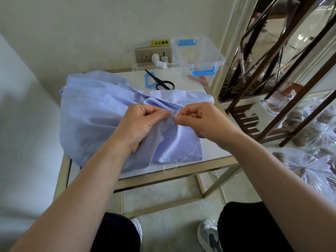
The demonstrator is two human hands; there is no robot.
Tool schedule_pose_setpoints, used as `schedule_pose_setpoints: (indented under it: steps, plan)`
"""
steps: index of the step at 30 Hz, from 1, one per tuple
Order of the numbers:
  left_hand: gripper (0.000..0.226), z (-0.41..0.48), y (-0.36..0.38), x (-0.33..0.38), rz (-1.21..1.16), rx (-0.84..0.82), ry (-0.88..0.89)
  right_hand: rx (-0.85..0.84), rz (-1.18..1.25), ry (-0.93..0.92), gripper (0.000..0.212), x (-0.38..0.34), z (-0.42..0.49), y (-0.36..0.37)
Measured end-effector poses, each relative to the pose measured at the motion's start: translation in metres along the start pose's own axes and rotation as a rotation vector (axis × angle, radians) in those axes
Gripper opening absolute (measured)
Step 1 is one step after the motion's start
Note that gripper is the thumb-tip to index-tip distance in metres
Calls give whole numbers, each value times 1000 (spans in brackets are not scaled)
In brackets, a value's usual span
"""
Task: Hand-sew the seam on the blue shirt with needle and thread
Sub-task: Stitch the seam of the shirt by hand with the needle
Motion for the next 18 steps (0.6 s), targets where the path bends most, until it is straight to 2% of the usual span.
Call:
schedule_pose_setpoints:
  steps: [8,18]
  plan:
    - [18,4,-3,-2,12,29,7,-65,-15,12,17,-1,-2,5]
    - [19,6,-7,-4,24,72,22,-225,-102,23,23,-2,-8,19]
Point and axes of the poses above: each hand's wrist, its own z-axis towards the middle knuckle, its own y-axis out of the palm, x = y × z, the point moved 8 cm from there along z, towards the middle knuckle, and after that the axes turned 13 degrees about z, right-handed, at the moved point
